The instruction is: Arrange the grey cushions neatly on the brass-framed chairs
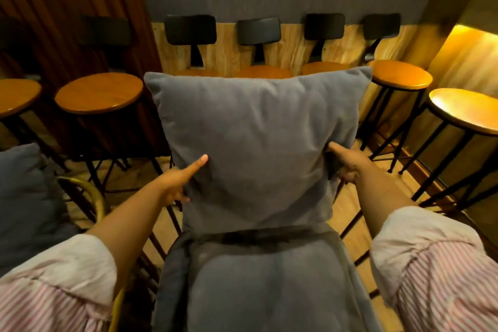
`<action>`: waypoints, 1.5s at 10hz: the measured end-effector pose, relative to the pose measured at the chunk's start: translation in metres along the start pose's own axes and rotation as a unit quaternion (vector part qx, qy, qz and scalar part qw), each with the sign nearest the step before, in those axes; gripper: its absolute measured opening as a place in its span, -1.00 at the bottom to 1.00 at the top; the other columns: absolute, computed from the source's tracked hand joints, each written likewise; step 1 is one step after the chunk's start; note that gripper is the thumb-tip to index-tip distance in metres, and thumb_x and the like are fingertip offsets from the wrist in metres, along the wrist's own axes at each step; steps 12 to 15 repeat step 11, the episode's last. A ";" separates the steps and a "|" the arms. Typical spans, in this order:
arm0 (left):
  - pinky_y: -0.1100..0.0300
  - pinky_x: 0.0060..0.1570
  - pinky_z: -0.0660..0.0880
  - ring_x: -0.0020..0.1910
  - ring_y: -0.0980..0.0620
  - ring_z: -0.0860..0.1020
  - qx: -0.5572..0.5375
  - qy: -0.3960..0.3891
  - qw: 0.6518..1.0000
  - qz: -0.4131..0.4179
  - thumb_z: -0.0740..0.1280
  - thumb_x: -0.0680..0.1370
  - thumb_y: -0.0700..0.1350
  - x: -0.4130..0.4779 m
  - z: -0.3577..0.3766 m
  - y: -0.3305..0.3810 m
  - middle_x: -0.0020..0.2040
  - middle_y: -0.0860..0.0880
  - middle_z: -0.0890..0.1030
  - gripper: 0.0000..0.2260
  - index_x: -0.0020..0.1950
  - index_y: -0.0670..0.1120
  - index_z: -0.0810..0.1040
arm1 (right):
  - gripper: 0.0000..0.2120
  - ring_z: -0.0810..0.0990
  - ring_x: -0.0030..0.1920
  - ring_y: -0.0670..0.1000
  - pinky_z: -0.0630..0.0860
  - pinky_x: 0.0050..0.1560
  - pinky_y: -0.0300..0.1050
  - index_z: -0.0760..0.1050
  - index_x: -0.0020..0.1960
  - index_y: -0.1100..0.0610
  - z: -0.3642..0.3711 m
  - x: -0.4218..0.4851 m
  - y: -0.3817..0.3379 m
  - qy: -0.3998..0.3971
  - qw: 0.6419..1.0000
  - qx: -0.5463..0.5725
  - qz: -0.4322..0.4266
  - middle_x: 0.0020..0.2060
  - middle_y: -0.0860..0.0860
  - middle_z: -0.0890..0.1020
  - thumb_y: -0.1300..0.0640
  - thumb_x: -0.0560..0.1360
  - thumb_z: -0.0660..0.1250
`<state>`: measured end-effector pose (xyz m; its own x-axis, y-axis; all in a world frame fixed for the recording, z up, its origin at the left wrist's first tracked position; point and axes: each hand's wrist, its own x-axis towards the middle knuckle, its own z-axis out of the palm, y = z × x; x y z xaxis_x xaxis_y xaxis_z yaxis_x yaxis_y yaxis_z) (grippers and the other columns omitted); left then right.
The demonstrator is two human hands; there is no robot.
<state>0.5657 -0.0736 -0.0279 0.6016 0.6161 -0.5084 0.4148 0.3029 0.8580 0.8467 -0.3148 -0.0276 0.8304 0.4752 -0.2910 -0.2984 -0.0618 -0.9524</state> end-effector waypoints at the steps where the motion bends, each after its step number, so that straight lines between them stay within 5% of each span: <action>1: -0.25 0.37 0.31 0.49 -0.15 0.27 -0.049 -0.001 0.999 0.003 0.43 -0.08 0.43 0.028 0.005 -0.019 0.54 -0.01 0.26 0.26 0.55 0.06 0.11 | -0.16 0.40 0.38 0.19 0.42 0.16 0.30 0.31 0.44 0.01 0.007 0.008 0.009 0.002 1.000 0.027 0.008 0.38 0.08 0.45 -0.23 0.25 0.48; 2: -0.25 0.36 0.33 0.50 -0.13 0.26 -0.066 0.010 0.998 0.009 0.43 -0.08 0.48 0.049 0.011 -0.038 0.55 0.00 0.24 0.28 0.55 0.08 0.08 | 0.19 0.27 0.47 0.17 0.21 0.42 0.30 0.16 0.51 0.01 0.013 0.009 0.018 -0.003 0.999 0.042 0.033 0.47 0.07 0.33 -0.46 0.01 0.43; 3: -0.20 0.40 0.30 0.51 -0.15 0.23 -0.084 0.019 0.996 -0.003 0.34 0.26 0.36 0.061 0.024 -0.058 0.56 -0.02 0.20 -0.01 0.57 0.04 0.02 | 0.27 0.25 0.49 0.17 0.20 0.42 0.34 0.09 0.53 -0.07 0.003 0.022 0.054 0.008 0.997 0.064 0.049 0.51 0.03 0.28 -0.53 -0.05 0.41; 4: -0.17 0.42 0.27 0.52 -0.14 0.20 -0.086 0.013 0.995 -0.042 0.30 0.39 0.28 0.075 0.031 -0.086 0.56 0.01 0.19 -0.15 0.57 0.04 0.02 | 0.18 0.25 0.49 0.18 0.21 0.39 0.39 0.10 0.51 -0.14 -0.006 0.023 0.096 0.041 0.994 0.070 0.078 0.50 0.03 0.28 -0.54 0.01 0.39; 6: -0.22 0.36 0.35 0.49 -0.14 0.27 -0.046 -0.001 0.998 -0.053 0.38 0.05 0.40 0.095 0.030 -0.104 0.54 0.02 0.26 0.14 0.56 0.07 0.09 | 0.13 0.27 0.47 0.21 0.26 0.35 0.41 0.17 0.47 -0.17 -0.005 0.023 0.108 0.075 0.996 0.045 0.026 0.47 0.03 0.34 -0.51 -0.02 0.38; 8: -0.20 0.44 0.23 0.52 -0.18 0.20 -0.041 0.028 0.996 -0.075 0.34 0.33 0.33 0.110 0.041 -0.111 0.57 -0.06 0.16 -0.03 0.58 -0.02 0.00 | -0.06 0.18 0.49 0.29 0.17 0.29 0.56 0.05 0.51 -0.15 -0.014 0.032 0.128 0.117 0.991 -0.003 0.071 0.53 0.03 0.21 -0.44 0.24 0.29; 9: -0.18 0.42 0.28 0.49 -0.20 0.24 -0.028 0.098 0.995 -0.020 0.37 0.34 0.31 0.095 0.044 -0.108 0.57 -0.08 0.18 -0.05 0.57 -0.01 0.01 | -0.11 0.20 0.48 0.30 0.24 0.29 0.51 0.03 0.52 -0.15 -0.011 0.019 0.129 0.114 0.989 -0.011 0.094 0.54 0.05 0.18 -0.43 0.31 0.25; 11: -0.02 0.21 0.36 0.43 -0.16 0.34 0.010 0.013 1.000 0.013 0.35 0.47 0.18 0.034 0.039 -0.099 0.52 0.00 0.29 -0.28 0.54 0.08 0.10 | -0.40 0.35 0.40 0.24 0.31 0.15 0.15 0.20 0.50 -0.05 -0.006 -0.042 0.099 0.073 0.991 -0.087 0.074 0.47 0.04 0.33 -0.25 0.53 0.15; 15: -0.02 0.21 0.36 0.43 -0.16 0.34 0.010 0.013 1.000 0.013 0.35 0.47 0.18 0.034 0.039 -0.099 0.52 0.00 0.29 -0.28 0.54 0.08 0.10 | -0.40 0.35 0.40 0.24 0.31 0.15 0.15 0.20 0.50 -0.05 -0.006 -0.042 0.099 0.073 0.991 -0.087 0.074 0.47 0.04 0.33 -0.25 0.53 0.15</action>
